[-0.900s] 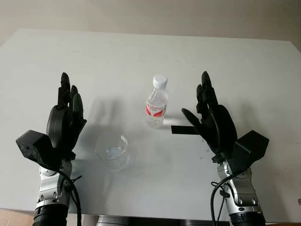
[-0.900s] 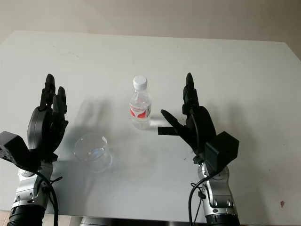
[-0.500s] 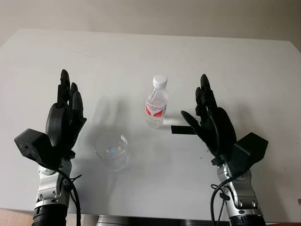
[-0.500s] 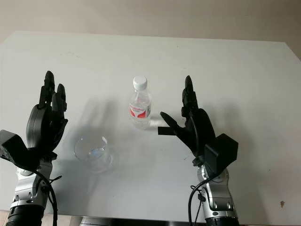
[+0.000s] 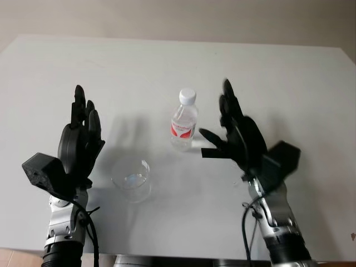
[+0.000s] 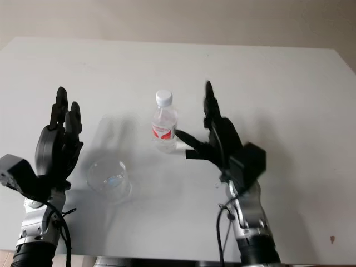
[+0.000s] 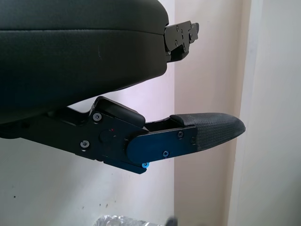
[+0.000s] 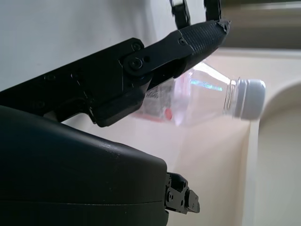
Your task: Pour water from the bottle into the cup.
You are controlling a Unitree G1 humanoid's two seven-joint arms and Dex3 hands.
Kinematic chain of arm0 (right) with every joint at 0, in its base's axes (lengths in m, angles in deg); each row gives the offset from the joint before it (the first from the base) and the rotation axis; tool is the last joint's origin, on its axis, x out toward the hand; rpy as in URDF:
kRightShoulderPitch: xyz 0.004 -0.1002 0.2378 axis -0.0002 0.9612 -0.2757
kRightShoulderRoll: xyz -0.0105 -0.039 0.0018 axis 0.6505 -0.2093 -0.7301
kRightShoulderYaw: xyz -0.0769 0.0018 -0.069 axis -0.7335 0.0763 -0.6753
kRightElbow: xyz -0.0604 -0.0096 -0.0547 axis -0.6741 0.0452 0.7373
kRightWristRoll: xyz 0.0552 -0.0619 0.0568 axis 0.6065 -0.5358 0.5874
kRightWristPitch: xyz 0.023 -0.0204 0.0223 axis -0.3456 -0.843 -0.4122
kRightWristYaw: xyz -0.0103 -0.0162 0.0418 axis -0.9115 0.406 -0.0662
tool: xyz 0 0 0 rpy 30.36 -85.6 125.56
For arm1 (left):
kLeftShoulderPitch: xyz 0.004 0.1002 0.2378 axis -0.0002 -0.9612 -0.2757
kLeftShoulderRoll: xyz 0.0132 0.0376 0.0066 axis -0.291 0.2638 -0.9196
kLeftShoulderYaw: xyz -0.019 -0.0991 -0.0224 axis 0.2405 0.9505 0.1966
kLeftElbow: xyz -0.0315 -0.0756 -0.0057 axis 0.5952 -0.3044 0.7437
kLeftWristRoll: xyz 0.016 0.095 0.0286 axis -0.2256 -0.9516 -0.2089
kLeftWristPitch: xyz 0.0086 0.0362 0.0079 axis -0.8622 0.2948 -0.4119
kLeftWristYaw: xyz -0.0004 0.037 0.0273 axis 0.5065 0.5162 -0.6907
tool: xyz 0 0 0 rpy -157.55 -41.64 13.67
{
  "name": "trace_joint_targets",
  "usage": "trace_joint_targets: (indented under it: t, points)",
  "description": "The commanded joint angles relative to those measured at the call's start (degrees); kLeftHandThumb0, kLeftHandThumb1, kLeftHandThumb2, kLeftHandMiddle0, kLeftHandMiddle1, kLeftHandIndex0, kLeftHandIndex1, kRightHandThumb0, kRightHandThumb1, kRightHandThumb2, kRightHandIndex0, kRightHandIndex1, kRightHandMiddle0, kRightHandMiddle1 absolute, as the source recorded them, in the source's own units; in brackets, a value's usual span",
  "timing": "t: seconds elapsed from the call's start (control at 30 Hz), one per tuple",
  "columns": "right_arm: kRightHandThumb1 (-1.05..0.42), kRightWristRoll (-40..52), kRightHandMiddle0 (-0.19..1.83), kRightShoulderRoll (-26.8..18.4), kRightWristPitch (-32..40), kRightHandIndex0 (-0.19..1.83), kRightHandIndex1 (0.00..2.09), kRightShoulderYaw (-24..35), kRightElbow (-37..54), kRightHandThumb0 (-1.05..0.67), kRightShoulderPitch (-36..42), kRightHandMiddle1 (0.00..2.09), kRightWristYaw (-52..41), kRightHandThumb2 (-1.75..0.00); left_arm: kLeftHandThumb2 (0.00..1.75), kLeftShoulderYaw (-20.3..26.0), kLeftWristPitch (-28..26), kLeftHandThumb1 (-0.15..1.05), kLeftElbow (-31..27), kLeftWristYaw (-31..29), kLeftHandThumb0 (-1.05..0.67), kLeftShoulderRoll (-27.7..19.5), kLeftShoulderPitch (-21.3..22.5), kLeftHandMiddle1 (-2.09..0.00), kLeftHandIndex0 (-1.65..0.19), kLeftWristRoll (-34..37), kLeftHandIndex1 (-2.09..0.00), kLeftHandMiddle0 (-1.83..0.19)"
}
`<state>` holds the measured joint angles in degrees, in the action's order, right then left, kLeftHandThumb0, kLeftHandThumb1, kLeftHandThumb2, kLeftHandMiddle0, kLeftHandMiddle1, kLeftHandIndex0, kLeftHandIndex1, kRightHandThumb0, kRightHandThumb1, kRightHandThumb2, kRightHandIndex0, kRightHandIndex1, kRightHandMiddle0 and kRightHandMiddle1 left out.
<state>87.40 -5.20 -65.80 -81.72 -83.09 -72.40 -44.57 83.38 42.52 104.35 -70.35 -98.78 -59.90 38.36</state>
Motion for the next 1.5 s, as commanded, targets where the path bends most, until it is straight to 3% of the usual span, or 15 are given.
trace_joint_targets:
  t: [0.0, 0.2, 0.4, 1.0, 1.07, 1.1, 1.13, 1.17, 1.23, 1.3, 1.37, 1.47]
  points:
    - [-0.9, 0.5, -0.19, 0.6, -0.7, -0.19, 0.0, -0.1, -3.5, -0.94, -3.1, 0.0, -0.7, -0.04, 0.6, 0.1, 0.0, 1.05, -0.3, 0.0, -0.77, -0.1, -0.3, -0.05, 0.19, 0.0, -0.01, 0.19]
    - [-0.89, 0.1, -0.19, 1.7, -0.7, -0.19, 0.0, -0.1, -15.4, -0.96, -10.9, 0.0, -1.4, -0.05, 0.61, 0.2, -0.2, 1.05, -1.3, 0.1, -0.77, -0.4, -0.9, -0.05, 0.19, -0.2, -0.01, 0.19]
    - [-0.89, -0.8, -0.19, 1.9, -1.2, -0.19, 0.0, -0.5, -20.5, -0.98, -13.6, 0.0, -2.3, -0.05, 0.6, 0.4, -0.2, 1.05, -1.1, 0.2, -0.77, -0.5, -0.8, -0.04, 0.19, -0.2, 0.0, 0.19]
    - [-0.86, 1.6, -0.19, 5.3, -5.9, -0.19, 0.0, 0.2, -22.6, -0.88, -14.2, 0.0, -6.7, -0.05, 0.6, 0.3, -0.6, 1.05, -1.5, 1.5, -0.76, -0.5, -0.9, -0.04, 0.19, -1.4, 0.0, 0.19]
    - [-0.85, 2.0, -0.04, 6.2, -7.0, -0.09, 0.06, 0.5, -22.6, -0.78, -14.5, 0.08, -6.2, -0.05, 0.6, 0.3, -0.4, 1.05, -1.2, 1.3, -0.76, -0.6, -0.8, -0.05, 0.19, -1.4, 0.0, 0.19]
    - [-0.85, 2.1, 0.06, 6.7, -7.6, 0.0, 0.11, 0.6, -22.6, -0.73, -14.7, 0.14, -5.8, -0.05, 0.6, 0.3, -0.4, 1.05, -1.0, 1.2, -0.76, -0.7, -0.7, -0.05, 0.19, -1.4, 0.0, 0.19]
    - [-0.84, 2.2, 0.13, 7.2, -8.1, 0.09, 0.27, 0.7, -22.7, -0.67, -14.9, 0.34, -5.6, -0.05, 0.6, 0.3, -0.4, 1.05, -0.8, 1.1, -0.76, -0.7, -0.6, -0.05, 0.19, -1.2, 0.0, 0.19]
    - [-0.85, 2.6, 0.07, 7.8, -8.6, 0.07, 0.74, 1.0, -22.8, -0.59, -15.2, 0.85, -5.5, -0.05, 0.6, 0.4, -0.3, 1.05, -0.6, 1.0, -0.76, -0.7, -0.5, -0.05, 0.19, -1.2, 0.0, 0.19]
    - [-0.86, 2.9, 0.13, 8.5, -9.4, 0.08, 1.46, 1.2, -22.8, -0.45, -15.5, 1.55, -5.2, -0.06, 0.59, 0.4, -0.4, 1.05, -0.7, 1.1, -0.76, -0.6, -0.4, -0.05, 0.19, -1.2, -0.01, 0.19]
    - [-0.88, 1.7, 0.19, 8.6, -10.7, 0.11, 1.75, 0.6, -22.2, -0.41, -15.6, 1.82, -4.2, -0.06, 0.59, 0.5, -0.5, 1.05, -0.7, 1.1, -0.76, -0.6, -0.3, -0.05, 0.19, -1.1, -0.01, 0.19]
    - [-0.94, 0.1, 0.46, 8.2, -11.0, 0.52, 2.02, -0.4, -20.9, -0.38, -15.5, 2.04, -3.4, -0.06, 0.59, 0.5, -0.6, 1.05, -0.6, 1.2, -0.77, -0.7, -0.1, -0.05, 0.19, -1.2, -0.02, 0.19]
    - [-1.02, -1.6, 0.95, 7.1, -10.1, 1.09, 2.09, -1.9, -18.7, -0.35, -15.1, 2.09, -4.2, -0.06, 0.59, 0.6, -0.4, 1.05, -0.5, 1.0, -0.77, -0.8, 0.0, -0.05, 0.19, -1.1, -0.01, 0.19]
